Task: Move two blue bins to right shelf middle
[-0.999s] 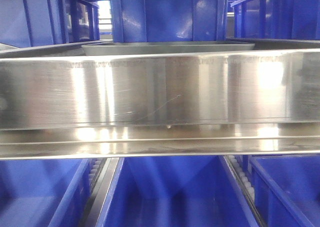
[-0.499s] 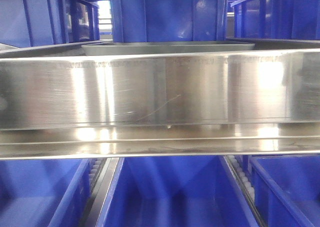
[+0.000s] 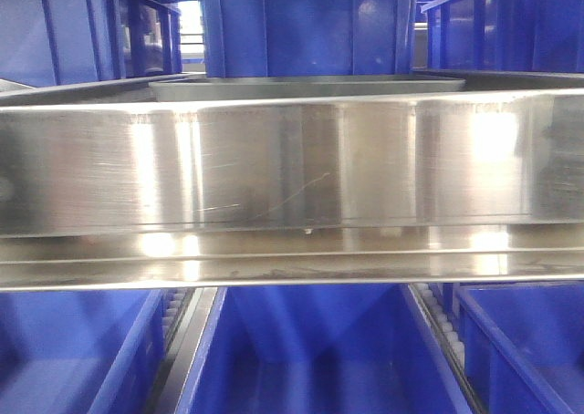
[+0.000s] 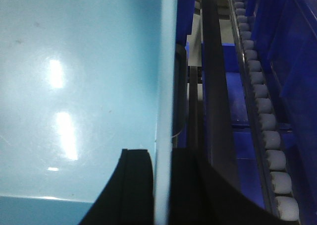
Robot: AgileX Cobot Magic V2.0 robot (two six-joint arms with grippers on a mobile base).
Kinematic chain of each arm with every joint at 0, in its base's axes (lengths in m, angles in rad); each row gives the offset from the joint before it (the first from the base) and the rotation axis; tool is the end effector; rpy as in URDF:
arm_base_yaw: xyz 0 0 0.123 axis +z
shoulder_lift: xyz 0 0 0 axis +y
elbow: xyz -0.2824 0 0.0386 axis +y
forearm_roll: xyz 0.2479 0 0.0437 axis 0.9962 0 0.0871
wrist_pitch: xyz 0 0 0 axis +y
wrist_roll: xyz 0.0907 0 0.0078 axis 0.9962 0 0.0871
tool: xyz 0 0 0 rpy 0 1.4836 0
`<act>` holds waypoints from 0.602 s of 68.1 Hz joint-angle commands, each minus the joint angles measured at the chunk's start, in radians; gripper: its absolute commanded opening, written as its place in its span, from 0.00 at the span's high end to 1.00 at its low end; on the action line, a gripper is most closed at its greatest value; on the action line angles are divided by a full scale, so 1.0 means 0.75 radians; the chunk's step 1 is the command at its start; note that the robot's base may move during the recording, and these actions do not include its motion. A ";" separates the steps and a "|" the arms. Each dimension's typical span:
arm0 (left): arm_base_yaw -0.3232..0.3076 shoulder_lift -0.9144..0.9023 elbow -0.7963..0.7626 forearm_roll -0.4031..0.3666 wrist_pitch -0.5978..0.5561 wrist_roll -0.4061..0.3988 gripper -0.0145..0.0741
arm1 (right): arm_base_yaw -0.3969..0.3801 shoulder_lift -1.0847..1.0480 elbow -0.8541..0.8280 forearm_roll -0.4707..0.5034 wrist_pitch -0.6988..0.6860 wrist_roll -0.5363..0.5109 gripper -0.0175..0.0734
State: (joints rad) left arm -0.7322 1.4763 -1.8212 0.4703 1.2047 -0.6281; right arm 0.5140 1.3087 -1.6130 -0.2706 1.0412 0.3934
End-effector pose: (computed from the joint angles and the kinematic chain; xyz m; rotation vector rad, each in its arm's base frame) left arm 0.2426 -0.1662 0.4775 0.0967 2.2233 -0.1406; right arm 0.2357 0.1090 0.4692 -0.1549 2.1846 0.1778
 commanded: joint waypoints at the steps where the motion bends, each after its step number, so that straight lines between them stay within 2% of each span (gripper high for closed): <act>1: 0.001 -0.033 -0.026 0.064 -0.068 -0.010 0.96 | -0.001 -0.028 -0.030 -0.063 -0.113 -0.024 0.99; 41: 0.001 -0.033 -0.026 0.074 -0.068 -0.010 0.96 | -0.001 -0.028 -0.030 -0.063 -0.149 -0.024 0.99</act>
State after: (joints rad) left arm -0.7322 1.4763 -1.8212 0.4744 1.2022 -0.6281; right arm 0.5140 1.3087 -1.6130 -0.2722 1.0304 0.3916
